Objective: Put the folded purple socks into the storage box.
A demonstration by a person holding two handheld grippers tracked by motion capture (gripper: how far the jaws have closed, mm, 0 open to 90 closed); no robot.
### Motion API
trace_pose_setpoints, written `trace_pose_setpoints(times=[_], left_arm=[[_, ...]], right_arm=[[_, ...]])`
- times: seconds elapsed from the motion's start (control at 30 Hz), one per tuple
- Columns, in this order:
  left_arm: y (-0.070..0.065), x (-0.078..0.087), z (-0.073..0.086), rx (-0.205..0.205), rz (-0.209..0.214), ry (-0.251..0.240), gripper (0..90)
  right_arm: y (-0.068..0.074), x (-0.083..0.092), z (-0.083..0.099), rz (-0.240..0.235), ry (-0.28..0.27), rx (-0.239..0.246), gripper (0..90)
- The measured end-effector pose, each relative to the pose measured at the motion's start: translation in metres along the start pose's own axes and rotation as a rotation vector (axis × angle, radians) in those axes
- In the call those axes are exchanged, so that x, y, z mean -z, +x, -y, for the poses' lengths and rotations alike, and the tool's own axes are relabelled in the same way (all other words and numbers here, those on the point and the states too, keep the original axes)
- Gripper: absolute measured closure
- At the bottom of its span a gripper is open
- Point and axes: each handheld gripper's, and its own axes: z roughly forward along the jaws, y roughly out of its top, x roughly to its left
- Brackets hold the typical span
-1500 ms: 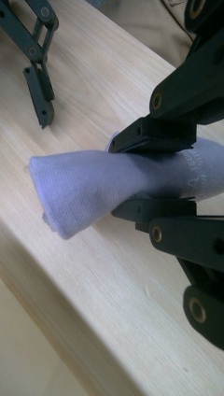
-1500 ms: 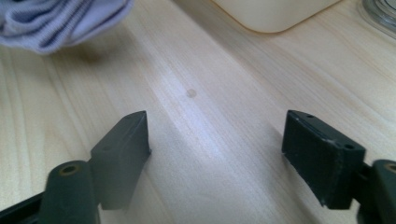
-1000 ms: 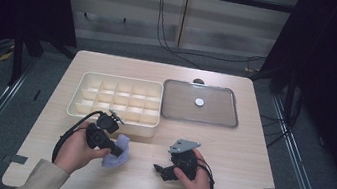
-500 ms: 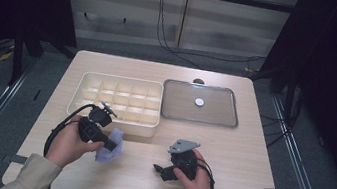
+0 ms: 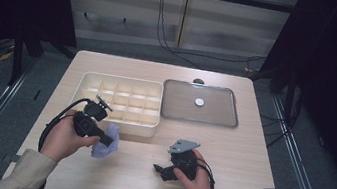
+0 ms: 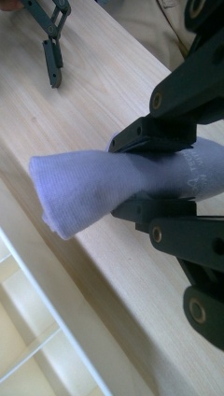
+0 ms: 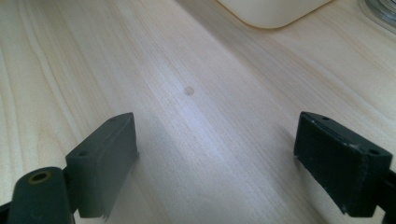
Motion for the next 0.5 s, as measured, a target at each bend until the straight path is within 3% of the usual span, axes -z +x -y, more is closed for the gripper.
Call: trace_pose_setpoints(times=[0.5], left_arm=[[0.01, 0.016, -0.005, 0.012, -0.008, -0.008, 70.2]], right_arm=[[0.0, 0.0, 0.0, 0.001, 0.0, -0.005, 12.7]])
